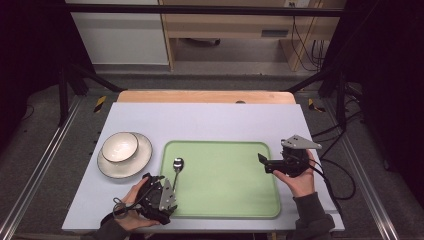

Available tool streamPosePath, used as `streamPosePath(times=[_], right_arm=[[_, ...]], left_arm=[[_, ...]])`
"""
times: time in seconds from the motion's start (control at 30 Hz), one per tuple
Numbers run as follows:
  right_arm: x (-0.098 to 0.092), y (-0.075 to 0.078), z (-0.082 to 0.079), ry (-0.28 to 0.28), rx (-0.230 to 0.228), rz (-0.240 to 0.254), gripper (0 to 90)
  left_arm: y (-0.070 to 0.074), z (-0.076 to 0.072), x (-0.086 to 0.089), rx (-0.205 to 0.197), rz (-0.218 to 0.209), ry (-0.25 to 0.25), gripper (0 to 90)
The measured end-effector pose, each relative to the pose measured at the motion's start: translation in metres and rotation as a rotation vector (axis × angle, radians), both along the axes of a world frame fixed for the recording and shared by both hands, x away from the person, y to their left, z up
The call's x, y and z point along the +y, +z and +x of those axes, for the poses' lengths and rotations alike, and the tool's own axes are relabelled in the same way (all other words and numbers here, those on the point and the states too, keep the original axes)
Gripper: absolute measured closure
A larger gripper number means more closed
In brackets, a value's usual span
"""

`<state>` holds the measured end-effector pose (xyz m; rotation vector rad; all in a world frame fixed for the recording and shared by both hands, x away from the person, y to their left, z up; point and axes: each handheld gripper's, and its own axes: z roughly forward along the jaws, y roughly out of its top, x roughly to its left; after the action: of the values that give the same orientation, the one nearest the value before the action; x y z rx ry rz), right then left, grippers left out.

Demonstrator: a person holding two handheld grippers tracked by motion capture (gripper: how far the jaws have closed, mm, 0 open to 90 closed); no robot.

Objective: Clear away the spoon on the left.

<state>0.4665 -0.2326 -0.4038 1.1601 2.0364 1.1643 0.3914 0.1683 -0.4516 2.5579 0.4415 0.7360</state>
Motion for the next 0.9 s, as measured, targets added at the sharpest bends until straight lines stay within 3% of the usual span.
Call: streamPosePath(times=[0.9], right_arm=[[0.0004, 0.0, -0.0002, 0.004, -0.001, -0.004, 3.6]], left_arm=[[0.0003, 0.0018, 0.003, 0.019, -0.028, 0.011, 3.8]])
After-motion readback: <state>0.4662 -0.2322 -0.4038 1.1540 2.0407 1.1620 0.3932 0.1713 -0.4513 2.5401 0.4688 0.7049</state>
